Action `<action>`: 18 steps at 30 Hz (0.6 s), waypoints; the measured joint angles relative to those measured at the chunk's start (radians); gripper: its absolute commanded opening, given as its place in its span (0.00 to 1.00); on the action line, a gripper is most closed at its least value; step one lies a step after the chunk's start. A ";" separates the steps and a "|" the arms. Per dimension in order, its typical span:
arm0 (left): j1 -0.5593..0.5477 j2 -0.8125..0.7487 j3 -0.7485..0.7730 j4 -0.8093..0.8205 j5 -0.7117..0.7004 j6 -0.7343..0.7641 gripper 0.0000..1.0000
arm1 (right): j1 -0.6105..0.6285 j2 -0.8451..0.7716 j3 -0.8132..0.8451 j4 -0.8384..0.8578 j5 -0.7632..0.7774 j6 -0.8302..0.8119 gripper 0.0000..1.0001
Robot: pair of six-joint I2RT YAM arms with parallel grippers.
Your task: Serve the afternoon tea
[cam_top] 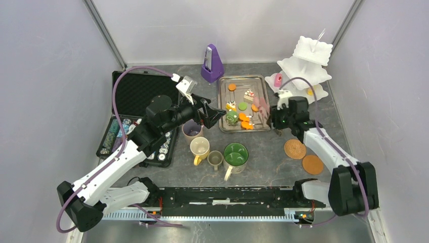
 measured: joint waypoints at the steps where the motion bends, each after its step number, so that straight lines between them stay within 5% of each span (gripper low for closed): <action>1: 0.000 0.000 0.000 0.000 0.000 0.000 1.00 | 0.040 0.024 0.016 -0.001 -0.013 -0.024 0.49; 6: 0.000 0.000 0.000 0.000 -0.003 0.000 1.00 | 0.175 0.139 0.125 -0.028 -0.067 -0.164 0.49; 18: 0.000 0.000 0.000 0.000 -0.004 0.000 1.00 | 0.229 0.224 0.227 -0.106 -0.147 -0.327 0.51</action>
